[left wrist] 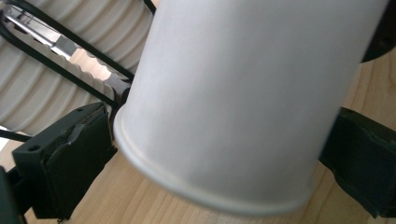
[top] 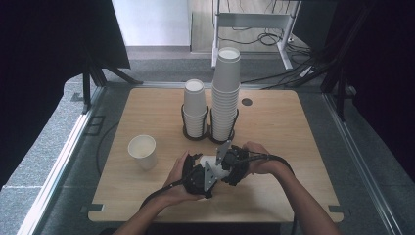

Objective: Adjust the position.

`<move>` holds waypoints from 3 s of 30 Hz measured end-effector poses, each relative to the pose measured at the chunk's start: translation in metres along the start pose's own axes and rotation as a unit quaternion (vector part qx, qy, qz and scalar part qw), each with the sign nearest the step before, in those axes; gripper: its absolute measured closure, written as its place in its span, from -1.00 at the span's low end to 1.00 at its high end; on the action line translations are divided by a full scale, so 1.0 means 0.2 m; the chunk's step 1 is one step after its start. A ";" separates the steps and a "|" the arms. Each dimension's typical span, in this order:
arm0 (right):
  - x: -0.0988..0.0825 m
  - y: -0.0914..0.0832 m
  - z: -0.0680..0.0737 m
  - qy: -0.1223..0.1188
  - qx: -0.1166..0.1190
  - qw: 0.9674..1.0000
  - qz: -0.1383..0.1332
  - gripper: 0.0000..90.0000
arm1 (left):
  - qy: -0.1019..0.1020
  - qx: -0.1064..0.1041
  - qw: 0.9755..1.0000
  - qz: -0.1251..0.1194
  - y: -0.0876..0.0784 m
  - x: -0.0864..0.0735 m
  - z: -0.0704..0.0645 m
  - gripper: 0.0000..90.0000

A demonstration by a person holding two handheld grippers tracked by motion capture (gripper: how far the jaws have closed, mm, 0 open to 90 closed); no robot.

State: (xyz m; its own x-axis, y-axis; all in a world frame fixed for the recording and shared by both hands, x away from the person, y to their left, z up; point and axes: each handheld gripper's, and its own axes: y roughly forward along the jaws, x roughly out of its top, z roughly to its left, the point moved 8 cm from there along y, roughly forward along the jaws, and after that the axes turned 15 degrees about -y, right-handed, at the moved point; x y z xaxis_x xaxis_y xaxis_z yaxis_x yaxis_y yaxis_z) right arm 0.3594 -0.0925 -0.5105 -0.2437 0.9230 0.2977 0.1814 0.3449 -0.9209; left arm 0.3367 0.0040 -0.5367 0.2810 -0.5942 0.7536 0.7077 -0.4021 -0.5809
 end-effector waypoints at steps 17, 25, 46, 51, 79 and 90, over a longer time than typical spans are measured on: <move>-0.06 -0.03 -0.07 0.092 -0.087 0.990 -0.058 -0.51 | -0.124 -0.015 0.992 -0.030 -0.10 0.00 0.13 -0.69; -0.06 -0.01 -0.05 0.119 -0.104 0.984 -0.086 -0.51 | -0.149 -0.019 0.988 -0.028 -0.11 -0.03 0.14 -0.68; -0.05 0.05 0.01 0.220 -0.178 0.939 -0.198 -0.51 | -0.222 -0.047 0.973 -0.039 -0.13 -0.03 0.17 -0.67; -0.05 0.04 0.03 0.238 -0.191 0.925 -0.226 -0.51 | -0.241 -0.059 0.967 -0.048 -0.14 -0.03 0.18 -0.67; -0.04 0.02 0.09 0.268 -0.253 0.886 -0.280 -0.51 | -0.278 -0.095 0.953 -0.068 -0.18 0.00 0.17 -0.66; -0.04 -0.06 0.10 0.284 -0.271 0.854 -0.343 -0.51 | -0.300 -0.116 0.944 -0.068 -0.19 0.00 0.16 -0.66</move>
State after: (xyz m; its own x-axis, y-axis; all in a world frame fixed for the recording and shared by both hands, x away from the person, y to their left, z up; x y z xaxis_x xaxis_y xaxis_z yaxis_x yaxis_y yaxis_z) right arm 0.3404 -0.1068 -0.5069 0.0036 0.3539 0.9353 0.6334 0.7229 -0.2760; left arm 0.3315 0.0411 -0.5042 0.5633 -0.0524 0.8246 0.6221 -0.6298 -0.4650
